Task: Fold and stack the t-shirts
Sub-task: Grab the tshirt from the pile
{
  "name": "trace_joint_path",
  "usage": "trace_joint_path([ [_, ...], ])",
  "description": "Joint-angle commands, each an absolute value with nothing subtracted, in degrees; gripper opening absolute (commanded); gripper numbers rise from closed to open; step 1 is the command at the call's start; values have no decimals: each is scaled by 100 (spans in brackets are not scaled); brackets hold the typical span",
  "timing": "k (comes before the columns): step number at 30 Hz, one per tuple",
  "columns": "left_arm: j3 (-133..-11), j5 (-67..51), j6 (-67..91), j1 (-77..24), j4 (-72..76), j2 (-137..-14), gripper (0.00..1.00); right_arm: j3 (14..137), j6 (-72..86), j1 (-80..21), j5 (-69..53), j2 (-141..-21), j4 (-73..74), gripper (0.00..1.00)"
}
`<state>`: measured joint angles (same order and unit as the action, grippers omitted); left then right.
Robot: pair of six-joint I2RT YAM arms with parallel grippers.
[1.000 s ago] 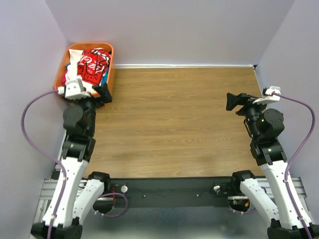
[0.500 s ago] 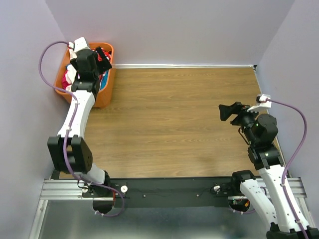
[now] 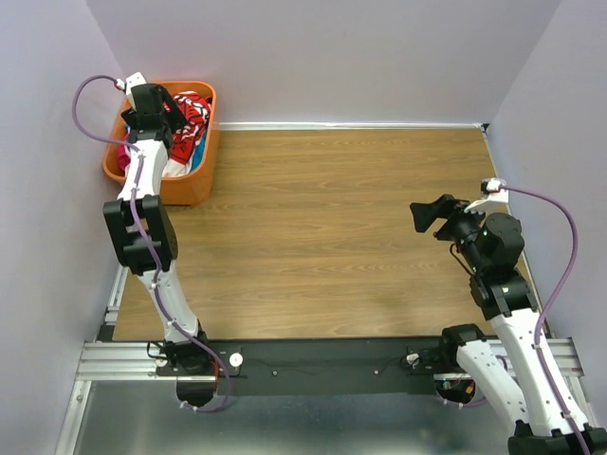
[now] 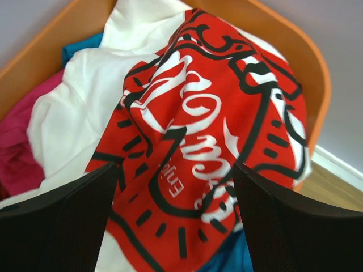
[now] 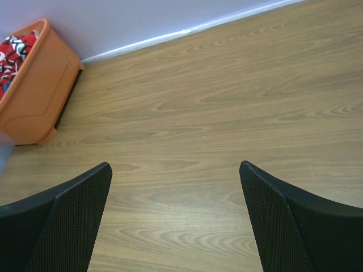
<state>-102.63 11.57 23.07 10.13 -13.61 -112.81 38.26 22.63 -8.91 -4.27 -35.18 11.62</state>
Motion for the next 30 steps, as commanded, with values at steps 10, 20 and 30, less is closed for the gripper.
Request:
trace_joint_path([
  [10,-11417,589,1969,1230,-1310,-12507,49,3955,2241,-932,-694,-3929,1292,100],
  [20,-11338,281,1521,1222,-1134,-11656,0,4087,2232,-923,-826,-4060,1397,100],
  [30,-10661,-597,1468,1204,-202,-9678,0,4227,2206,-932,-739,-4113,1494,100],
])
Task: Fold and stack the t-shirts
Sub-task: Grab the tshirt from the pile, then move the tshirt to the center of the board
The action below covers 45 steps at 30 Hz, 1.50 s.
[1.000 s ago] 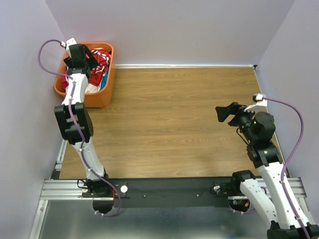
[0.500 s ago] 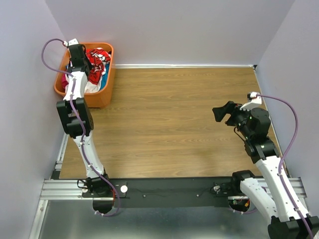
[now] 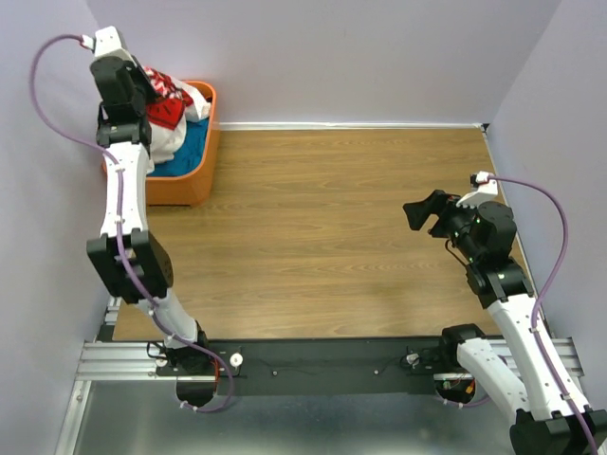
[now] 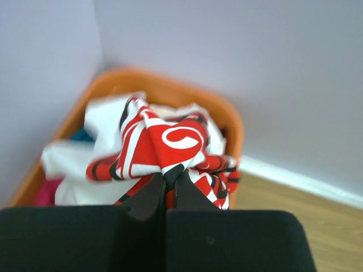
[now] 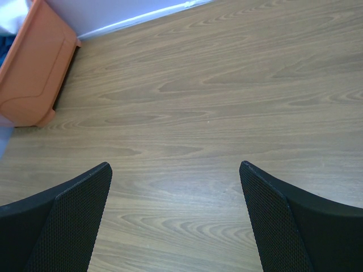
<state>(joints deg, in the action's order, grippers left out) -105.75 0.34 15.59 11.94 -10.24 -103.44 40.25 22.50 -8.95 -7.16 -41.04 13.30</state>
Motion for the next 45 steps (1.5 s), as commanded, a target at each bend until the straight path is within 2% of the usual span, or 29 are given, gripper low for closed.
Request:
trace_joint_path([
  [1,-10652,-789,1468,1213,-193,-9503,0,4236,2206,-923,-730,-4105,1512,100],
  [11,-10433,-1959,1380,854,-35,-8649,0,4324,2206,-932,-782,-4034,1556,100],
  [18,-10582,-2302,1222,-587,-26,-8701,0,4350,2259,-932,-695,-4025,1608,100],
  [25,-11293,-2873,801,-1932,-193,-9325,0,4605,2031,-923,112,-3841,1863,100],
  [30,-10856,-2909,63,-2618,-202,-9229,5,4711,1636,-932,475,-3586,2013,100],
  [32,-10189,-2909,26,-2698,-211,-9098,20,4728,1565,-923,475,-3533,2074,100],
  [33,-9917,-2892,26,-2750,-220,-9027,35,4729,1504,-923,361,-3533,2092,100],
  [35,-8959,-2603,26,-2812,-229,-8737,49,4755,1363,-923,142,-3542,2153,100],
  [36,-8608,-2462,26,-2821,-202,-8615,52,4755,1336,-923,45,-3568,2171,100],
  [37,-7891,-2096,200,-2839,-159,-8317,65,4764,1336,-923,-147,-3621,2197,100],
  [38,-7510,-1857,350,-2848,-36,-8158,72,4772,1336,-932,-219,-3682,2232,100],
  [40,-6432,-1348,719,-2856,236,-7650,82,4772,1362,-923,-333,-3805,2285,100],
  [41,-6120,-1223,1130,-2865,411,-7490,84,4781,1423,-923,-360,-3980,2311,100],
  [45,-5082,-897,2038,-2918,562,-7023,84,4790,1687,-923,-229,-4499,2320,100],
])
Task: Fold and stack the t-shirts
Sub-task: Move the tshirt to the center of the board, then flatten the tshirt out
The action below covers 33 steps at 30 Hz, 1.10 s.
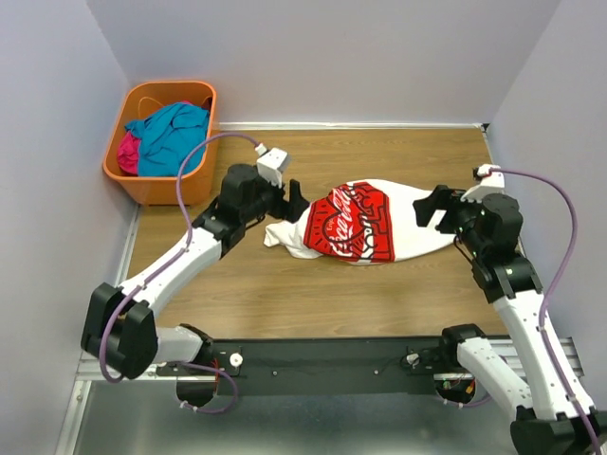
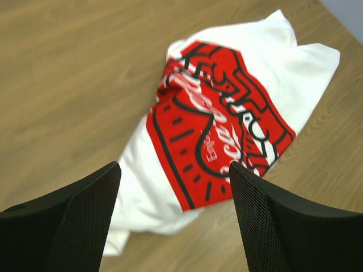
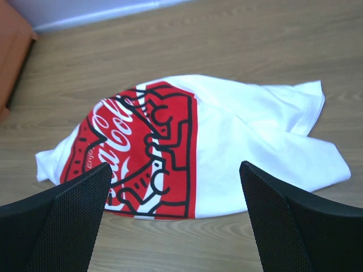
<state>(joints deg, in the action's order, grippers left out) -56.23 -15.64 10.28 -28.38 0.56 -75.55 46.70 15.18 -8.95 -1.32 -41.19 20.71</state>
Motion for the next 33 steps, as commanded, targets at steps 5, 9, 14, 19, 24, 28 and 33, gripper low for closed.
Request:
trace_joint_path([
  [5,-4378,-625,2750,-2953,475,-6952,84,4913,1862,-923,-492,-5509,2338,100],
  [9,-3991,-45,3348,-2936,317,-7005,85,5018,1951,-923,-1053,-6502,2425,92],
  [14,-3586,27,3893,-2567,439,-7365,85,5019,2127,-949,-1661,-7145,2443,88],
  [19,-3419,9,3955,-2338,826,-7708,85,4878,1934,-967,-1274,-7163,2452,89],
  [24,-3586,-246,3885,-2285,923,-8323,85,4729,1977,-967,-1160,-7365,2461,88],
  [28,-3630,-290,3832,-2276,993,-8621,85,4597,2039,-967,-1257,-7444,2452,88],
  [33,-3674,-395,3797,-2285,1142,-8815,76,4562,1934,-976,-1037,-7672,2435,88],
])
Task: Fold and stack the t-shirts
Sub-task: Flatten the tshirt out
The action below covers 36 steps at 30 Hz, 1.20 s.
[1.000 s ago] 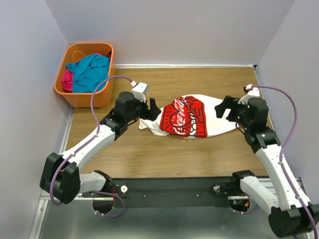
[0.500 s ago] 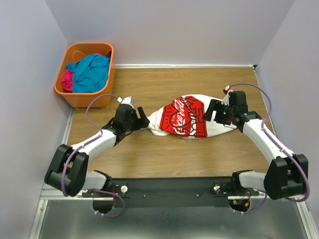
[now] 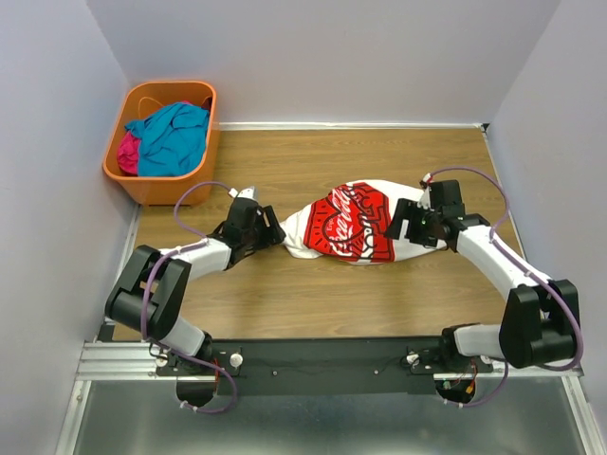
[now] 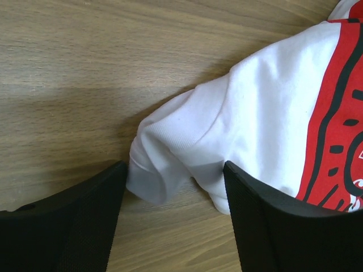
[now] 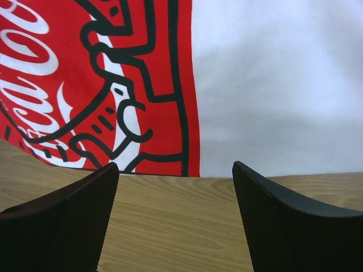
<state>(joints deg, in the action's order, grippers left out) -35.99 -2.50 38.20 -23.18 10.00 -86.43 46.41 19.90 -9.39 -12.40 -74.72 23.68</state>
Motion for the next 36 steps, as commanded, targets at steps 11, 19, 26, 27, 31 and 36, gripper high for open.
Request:
trace_joint_path([
  [11,-3823,-273,3700,-2285,1195,-8947,40,4456,2057,-967,-914,-8463,2013,86],
  [19,-3981,-53,3542,-2285,1090,-8789,0,4368,2223,-975,-458,-8903,1732,67],
  [26,-4499,807,2893,-2285,230,-8193,0,4430,2373,-975,298,-9096,1723,32],
  [27,-4526,861,2839,-2285,168,-8122,0,4447,2390,-976,334,-9114,1723,18],
  [31,-4667,1098,2567,-2285,-43,-7753,0,4500,2452,-967,509,-9132,1731,1],
  [36,-4974,1415,2251,-2294,-781,-7234,0,4544,2531,-958,1115,-8851,1872,1],
])
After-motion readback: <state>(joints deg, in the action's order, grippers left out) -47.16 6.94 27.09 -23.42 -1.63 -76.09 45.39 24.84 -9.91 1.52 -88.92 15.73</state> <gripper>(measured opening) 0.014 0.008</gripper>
